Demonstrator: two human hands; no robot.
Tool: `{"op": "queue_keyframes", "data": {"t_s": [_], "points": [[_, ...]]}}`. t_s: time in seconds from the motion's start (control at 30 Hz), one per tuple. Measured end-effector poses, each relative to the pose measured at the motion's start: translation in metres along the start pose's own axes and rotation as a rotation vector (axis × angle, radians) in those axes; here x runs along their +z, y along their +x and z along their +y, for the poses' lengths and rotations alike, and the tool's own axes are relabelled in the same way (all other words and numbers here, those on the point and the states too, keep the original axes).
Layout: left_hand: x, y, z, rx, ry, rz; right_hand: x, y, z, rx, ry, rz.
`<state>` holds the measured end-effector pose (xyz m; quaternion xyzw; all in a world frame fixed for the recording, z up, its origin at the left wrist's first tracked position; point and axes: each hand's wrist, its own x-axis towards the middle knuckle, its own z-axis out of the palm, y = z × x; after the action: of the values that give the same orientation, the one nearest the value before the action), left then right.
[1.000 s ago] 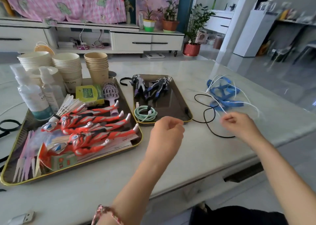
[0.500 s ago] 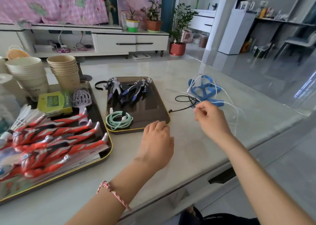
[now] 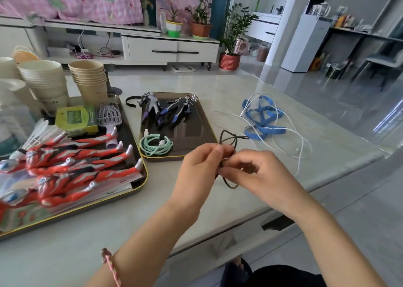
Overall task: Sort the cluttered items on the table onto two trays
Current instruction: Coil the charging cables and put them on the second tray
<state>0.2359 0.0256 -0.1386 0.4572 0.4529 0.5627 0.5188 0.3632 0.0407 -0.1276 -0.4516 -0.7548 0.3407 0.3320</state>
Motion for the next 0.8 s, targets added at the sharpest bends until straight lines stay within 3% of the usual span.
{"op": "queue_keyframes", "data": {"t_s": [0.17,0.33,0.53,0.6,0.73,0.8], "points": [[-0.015,-0.004,0.011,0.006,0.122,0.02,0.0,0.009,-0.002,-0.015,0.001,0.327],[-0.022,-0.009,0.022,0.145,0.284,0.034,0.013,0.019,-0.01,-0.034,-0.049,0.187],[-0.034,-0.01,0.03,0.349,0.416,0.14,0.016,0.026,-0.01,-0.056,-0.093,0.273],[-0.037,-0.01,0.034,0.232,0.251,0.079,0.015,0.028,-0.012,-0.078,-0.087,0.309],[-0.047,-0.011,0.042,-0.272,-0.281,-0.193,0.011,0.034,-0.007,-0.089,-0.247,0.462],[-0.055,-0.01,0.043,-0.348,-0.421,-0.285,0.008,0.037,-0.002,-0.081,-0.404,0.546]]}}
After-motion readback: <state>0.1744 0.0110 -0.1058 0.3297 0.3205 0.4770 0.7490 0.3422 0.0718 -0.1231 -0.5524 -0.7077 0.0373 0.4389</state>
